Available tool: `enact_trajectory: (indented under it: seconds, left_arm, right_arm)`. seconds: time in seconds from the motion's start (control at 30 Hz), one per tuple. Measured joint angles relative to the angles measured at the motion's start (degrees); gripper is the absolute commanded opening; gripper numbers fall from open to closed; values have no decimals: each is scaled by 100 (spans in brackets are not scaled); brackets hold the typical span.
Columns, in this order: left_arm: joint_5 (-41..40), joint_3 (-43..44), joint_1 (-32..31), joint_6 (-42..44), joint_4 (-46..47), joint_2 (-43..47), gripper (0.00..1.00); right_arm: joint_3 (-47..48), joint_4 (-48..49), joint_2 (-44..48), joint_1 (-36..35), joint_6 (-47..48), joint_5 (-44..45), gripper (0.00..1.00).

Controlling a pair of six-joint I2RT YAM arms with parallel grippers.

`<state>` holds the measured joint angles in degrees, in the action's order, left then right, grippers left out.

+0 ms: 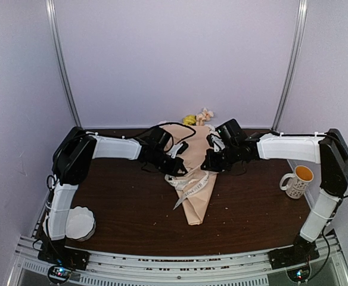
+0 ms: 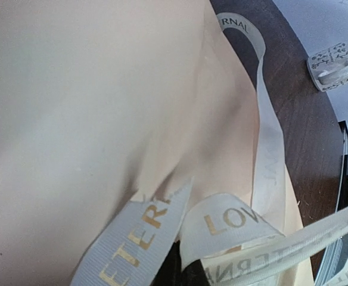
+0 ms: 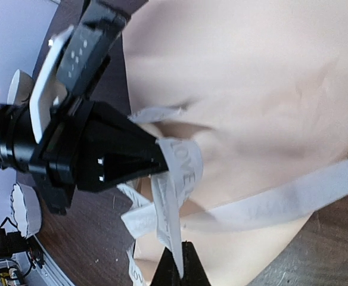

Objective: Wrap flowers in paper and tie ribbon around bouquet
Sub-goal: Cross the ribbon over the folded bouquet.

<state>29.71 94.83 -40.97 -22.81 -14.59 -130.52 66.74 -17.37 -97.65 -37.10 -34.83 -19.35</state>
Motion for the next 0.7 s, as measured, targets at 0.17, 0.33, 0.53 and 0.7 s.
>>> enact_trajectory:
  seconds: [0.17,0.33,0.53,0.7]
  left_arm:
    - [-131,7,4,76,203,4,0]
    - [-304,9,52,138,389,15,0]
    - [-437,-125,118,205,9,11,0]
    - [-442,-192,129,245,-44,11,0]
  right_arm:
    - [1377,-772,-835,236,498,361,0]
    - [2275,-1375,-1401,234,1071,1056,5]
    - [2990,-1604,-2011,363,1421,2201,10]
    - [3126,-1731,-2264,411,1550,2688,15]
